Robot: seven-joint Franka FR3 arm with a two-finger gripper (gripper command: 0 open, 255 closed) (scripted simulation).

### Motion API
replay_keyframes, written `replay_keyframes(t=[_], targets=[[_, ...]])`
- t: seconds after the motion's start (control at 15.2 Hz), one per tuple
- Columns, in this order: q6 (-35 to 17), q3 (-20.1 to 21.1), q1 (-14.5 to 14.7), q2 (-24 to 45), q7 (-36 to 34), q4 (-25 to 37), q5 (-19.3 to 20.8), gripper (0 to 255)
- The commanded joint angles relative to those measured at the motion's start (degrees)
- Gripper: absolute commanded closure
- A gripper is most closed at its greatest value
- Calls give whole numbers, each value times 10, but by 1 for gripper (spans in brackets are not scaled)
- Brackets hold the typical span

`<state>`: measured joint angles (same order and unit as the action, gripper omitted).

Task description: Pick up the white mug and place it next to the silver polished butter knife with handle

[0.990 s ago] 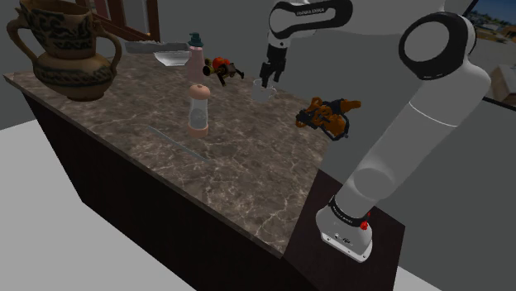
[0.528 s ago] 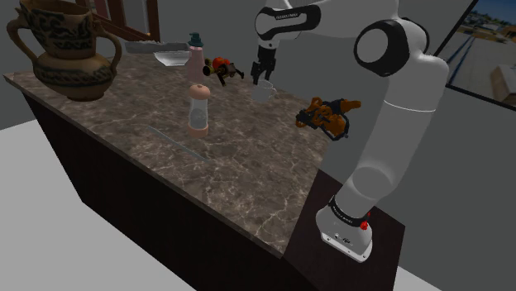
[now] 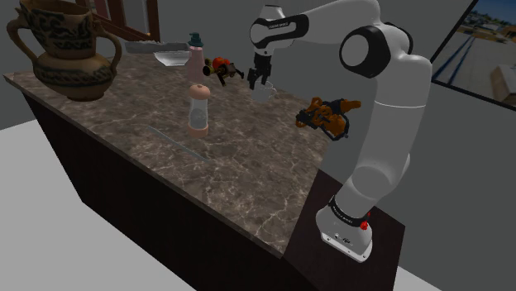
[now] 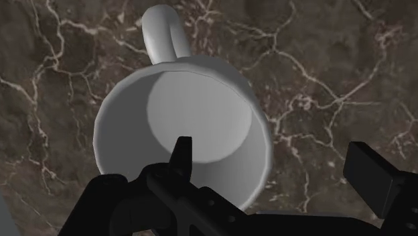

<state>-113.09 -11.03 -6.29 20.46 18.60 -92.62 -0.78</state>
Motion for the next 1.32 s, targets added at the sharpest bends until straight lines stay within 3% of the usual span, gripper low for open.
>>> replay_keyframes(t=[0.0, 0.53, 0.59, 1.25], targets=[[-18, 0, -1, 5, 1, -13, -1, 0], [-18, 0, -1, 5, 1, -13, -1, 0], [-18, 0, -1, 5, 1, -13, -1, 255], [-12, 0, -1, 3, 1, -8, -1, 255]])
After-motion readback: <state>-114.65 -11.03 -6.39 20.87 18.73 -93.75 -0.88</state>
